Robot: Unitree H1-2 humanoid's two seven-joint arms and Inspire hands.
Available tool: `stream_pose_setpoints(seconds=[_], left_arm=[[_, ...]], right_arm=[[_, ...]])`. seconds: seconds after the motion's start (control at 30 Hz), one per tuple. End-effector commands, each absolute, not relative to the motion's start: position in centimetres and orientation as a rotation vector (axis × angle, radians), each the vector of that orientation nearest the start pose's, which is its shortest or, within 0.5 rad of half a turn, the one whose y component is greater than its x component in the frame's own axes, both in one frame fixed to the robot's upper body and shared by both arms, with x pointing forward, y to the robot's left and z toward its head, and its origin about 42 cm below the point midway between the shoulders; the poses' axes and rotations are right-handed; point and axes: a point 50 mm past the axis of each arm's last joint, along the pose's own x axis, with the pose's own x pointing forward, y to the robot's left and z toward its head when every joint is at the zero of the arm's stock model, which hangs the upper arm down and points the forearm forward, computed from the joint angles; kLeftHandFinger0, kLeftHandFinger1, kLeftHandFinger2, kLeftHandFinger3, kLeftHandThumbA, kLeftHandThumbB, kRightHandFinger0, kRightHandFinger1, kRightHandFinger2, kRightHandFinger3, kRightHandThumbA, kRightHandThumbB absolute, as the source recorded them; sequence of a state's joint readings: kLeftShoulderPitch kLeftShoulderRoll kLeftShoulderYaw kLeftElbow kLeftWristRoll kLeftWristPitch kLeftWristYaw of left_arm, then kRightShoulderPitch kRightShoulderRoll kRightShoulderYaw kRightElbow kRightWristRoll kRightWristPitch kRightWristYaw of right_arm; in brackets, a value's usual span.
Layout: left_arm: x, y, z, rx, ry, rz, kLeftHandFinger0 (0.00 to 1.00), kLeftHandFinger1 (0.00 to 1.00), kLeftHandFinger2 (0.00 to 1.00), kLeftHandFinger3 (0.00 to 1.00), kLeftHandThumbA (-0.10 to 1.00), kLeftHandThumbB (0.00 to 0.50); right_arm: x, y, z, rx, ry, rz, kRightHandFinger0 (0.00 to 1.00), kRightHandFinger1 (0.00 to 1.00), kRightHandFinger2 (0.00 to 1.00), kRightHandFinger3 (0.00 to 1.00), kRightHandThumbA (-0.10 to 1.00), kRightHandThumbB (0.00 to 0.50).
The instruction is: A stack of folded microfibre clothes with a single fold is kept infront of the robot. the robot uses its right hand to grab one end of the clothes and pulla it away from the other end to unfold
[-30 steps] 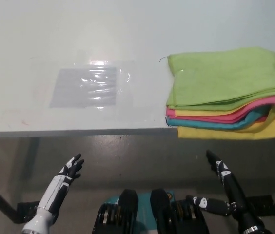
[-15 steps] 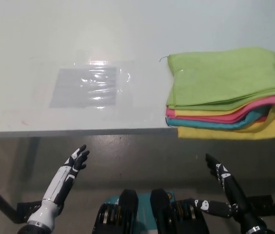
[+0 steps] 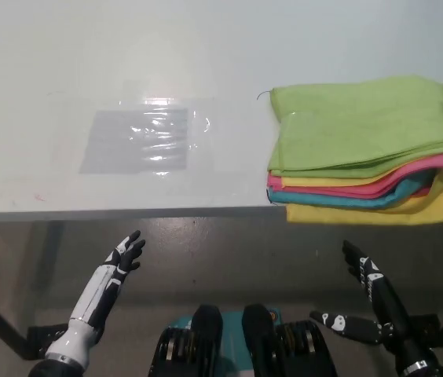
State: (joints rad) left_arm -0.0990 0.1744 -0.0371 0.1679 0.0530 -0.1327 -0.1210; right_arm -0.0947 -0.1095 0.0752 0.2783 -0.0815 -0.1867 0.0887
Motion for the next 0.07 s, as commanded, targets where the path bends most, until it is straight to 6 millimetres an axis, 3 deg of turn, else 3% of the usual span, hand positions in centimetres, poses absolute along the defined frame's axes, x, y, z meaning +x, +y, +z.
stream_pose_setpoints(seconds=[0.0,0.03], left_arm=[[31.43,26.01,10.23,0.236,-0.103,-0.141,1.0,1.0,1.0,1.0,0.99,0.2],[31.22,26.34,10.24,0.234,-0.1,-0.13,1.0,1.0,1.0,1.0,0.99,0.199]], right_arm=[[32.53,-20.86,7.5,-0.194,-0.056,0.214,1.0,1.0,1.0,1.0,1.0,0.187],[32.81,-20.52,7.59,-0.196,-0.058,0.224,1.0,1.0,1.0,1.0,1.0,0.193]])
